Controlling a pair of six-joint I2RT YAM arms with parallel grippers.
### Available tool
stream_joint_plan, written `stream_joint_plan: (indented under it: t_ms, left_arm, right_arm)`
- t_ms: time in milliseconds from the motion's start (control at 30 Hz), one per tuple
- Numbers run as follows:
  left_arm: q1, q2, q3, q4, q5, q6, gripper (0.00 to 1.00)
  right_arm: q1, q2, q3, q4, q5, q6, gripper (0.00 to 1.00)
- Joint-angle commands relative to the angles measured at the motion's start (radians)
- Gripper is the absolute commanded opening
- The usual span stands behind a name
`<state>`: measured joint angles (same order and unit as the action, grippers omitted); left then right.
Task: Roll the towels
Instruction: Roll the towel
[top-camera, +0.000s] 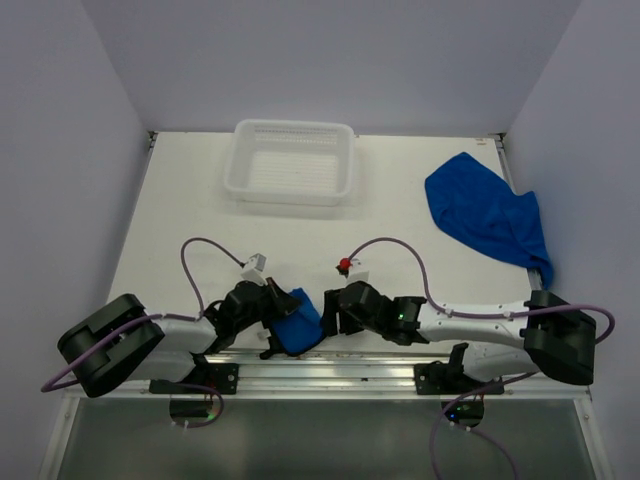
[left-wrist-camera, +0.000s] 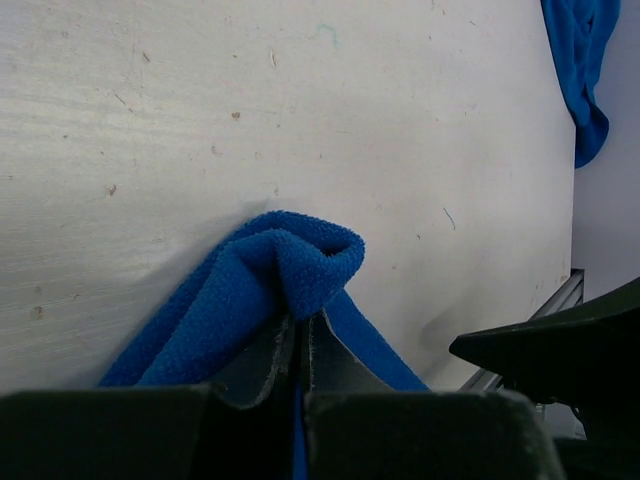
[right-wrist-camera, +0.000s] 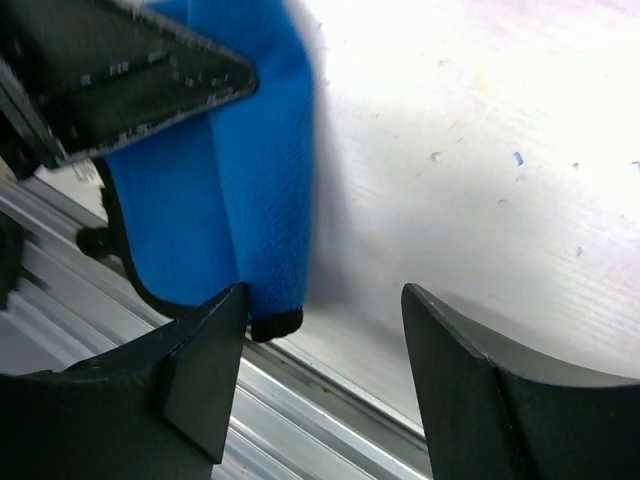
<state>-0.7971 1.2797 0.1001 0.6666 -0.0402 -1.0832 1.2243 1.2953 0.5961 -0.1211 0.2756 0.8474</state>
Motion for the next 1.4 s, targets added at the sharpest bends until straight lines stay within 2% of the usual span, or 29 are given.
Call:
stream_joint_plan:
  t_ms: [0, 100, 167, 267, 367, 467, 600, 633, 733, 833, 1000, 1367]
  left_arm:
    - [0.006, -0.008, -0.031, 0.047, -0.033, -0.003, 0.0]
    - [0.004, -0.01, -0.034, 0.047, -0.03, -0.001, 0.0]
    - [0.006, -0.008, -0.037, 0.048, -0.027, -0.001, 0.0]
    - [0.004, -0.008, -0.04, 0.051, -0.027, -0.001, 0.0]
    - [0.004, -0.008, -0.048, 0.053, -0.027, -0.003, 0.0]
    - [0.004, -0.008, -0.059, 0.057, -0.029, -0.007, 0.0]
    - [0.004, -0.01, -0.068, 0.064, -0.029, -0.011, 0.0]
    - [0.006, -0.008, -0.069, 0.065, -0.029, -0.012, 0.0]
    - [0.004, -0.006, -0.071, 0.067, -0.027, -0.014, 0.0]
    - [0.004, -0.008, -0.071, 0.067, -0.023, -0.012, 0.0]
    - [0.003, -0.008, -0.073, 0.065, -0.024, -0.014, 0.0]
    - [0.001, -0.008, -0.079, 0.071, -0.029, -0.023, 0.0]
  right_arm:
    - [-0.061, -0.051, -0.048, 0.161, -0.113, 0.035, 0.64]
    - [-0.109, -0.039, -0.061, 0.202, -0.174, 0.058, 0.51]
    - [-0.129, -0.028, -0.065, 0.224, -0.194, 0.076, 0.47]
    - [-0.141, -0.016, -0.088, 0.311, -0.234, 0.101, 0.48]
    - [-0.154, -0.021, -0.094, 0.327, -0.253, 0.119, 0.55]
    - [-0.16, -0.033, -0.085, 0.327, -0.242, 0.114, 0.55]
    - [-0.161, -0.002, -0.074, 0.275, -0.219, 0.119, 0.43]
    - [-0.161, 0.007, -0.078, 0.276, -0.217, 0.137, 0.37]
    - [-0.167, 0.051, -0.094, 0.331, -0.243, 0.165, 0.28]
    - [-0.171, 0.081, -0.102, 0.359, -0.253, 0.176, 0.24]
    - [-0.17, 0.096, -0.088, 0.363, -0.271, 0.156, 0.24]
    - [-0.146, 0.17, -0.087, 0.396, -0.338, 0.127, 0.32]
